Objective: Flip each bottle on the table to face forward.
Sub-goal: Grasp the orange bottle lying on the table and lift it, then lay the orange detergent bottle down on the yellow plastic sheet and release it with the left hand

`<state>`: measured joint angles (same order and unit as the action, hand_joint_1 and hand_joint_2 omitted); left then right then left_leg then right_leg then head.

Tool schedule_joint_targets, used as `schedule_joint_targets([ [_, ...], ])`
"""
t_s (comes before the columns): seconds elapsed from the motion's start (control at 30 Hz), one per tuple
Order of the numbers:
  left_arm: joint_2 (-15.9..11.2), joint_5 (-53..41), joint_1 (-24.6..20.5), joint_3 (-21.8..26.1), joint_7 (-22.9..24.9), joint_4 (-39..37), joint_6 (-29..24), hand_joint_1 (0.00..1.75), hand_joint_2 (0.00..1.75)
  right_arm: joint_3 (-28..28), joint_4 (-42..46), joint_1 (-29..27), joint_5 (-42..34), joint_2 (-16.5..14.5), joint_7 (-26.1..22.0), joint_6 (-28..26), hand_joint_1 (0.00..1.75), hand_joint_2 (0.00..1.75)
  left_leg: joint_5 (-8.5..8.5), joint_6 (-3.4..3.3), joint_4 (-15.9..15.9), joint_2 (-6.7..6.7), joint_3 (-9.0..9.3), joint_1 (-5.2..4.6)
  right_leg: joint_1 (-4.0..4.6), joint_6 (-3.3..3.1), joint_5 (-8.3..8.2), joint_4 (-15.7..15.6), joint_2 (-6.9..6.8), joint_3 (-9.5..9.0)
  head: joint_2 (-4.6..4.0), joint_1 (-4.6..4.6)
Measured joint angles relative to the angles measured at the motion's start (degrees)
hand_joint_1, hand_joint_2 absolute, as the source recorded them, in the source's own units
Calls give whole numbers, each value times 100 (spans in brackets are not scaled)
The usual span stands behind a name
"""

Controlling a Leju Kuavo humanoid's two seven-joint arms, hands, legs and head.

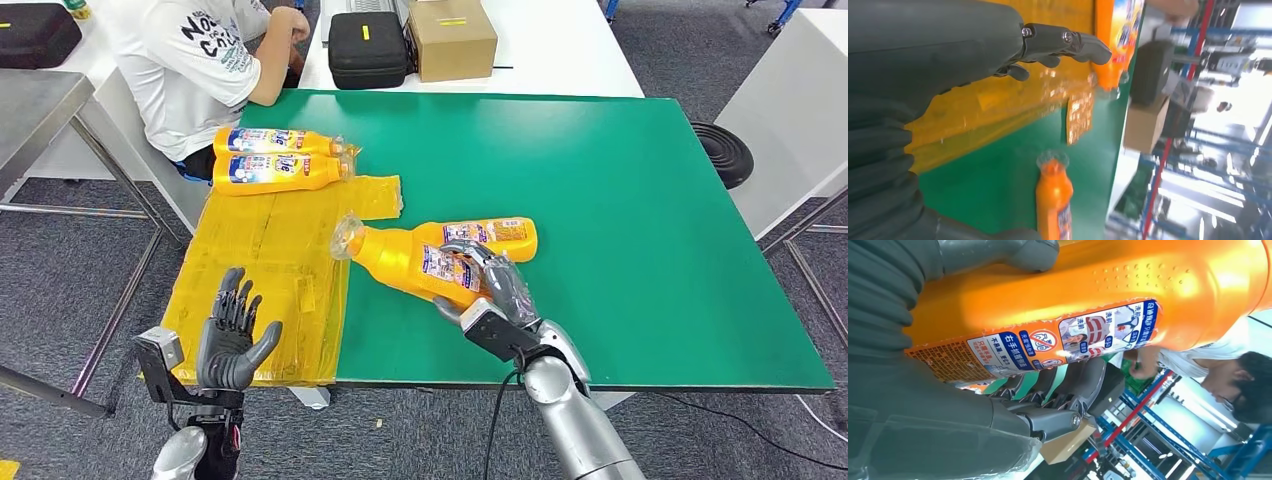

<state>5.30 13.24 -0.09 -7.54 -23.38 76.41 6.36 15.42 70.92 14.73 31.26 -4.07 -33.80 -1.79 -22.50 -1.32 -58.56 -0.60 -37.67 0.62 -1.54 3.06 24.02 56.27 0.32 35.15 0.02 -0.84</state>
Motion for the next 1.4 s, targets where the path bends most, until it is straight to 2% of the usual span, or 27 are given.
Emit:
schedule_joint_targets([
  [0.23,-12,741,-143,-297,407,-253,1262,0,175,-22,-317,46,16,-263,-418,-188,175,175,0,0,0,0,-1,0,1,0,0,0,0,0,0,1],
  [0.37,-11,899,-381,-573,486,-531,1660,0,175,126,-764,103,161,-509,-543,-503,175,175,1,1,0,0,0,1,2,0,0,1,0,1,0,0],
  [0.8,-13,1081,-965,-1078,612,-989,1742,0,175,578,-1487,266,243,-919,-423,-687,175,175,2,0,0,-1,-4,1,0,0,0,1,-1,3,0,0],
  [1.4,-4,1306,-1415,-1374,682,-1411,1672,0,175,793,-1709,279,7,-1035,-406,-593,175,175,2,0,0,0,-4,1,0,0,-1,1,0,6,0,1],
])
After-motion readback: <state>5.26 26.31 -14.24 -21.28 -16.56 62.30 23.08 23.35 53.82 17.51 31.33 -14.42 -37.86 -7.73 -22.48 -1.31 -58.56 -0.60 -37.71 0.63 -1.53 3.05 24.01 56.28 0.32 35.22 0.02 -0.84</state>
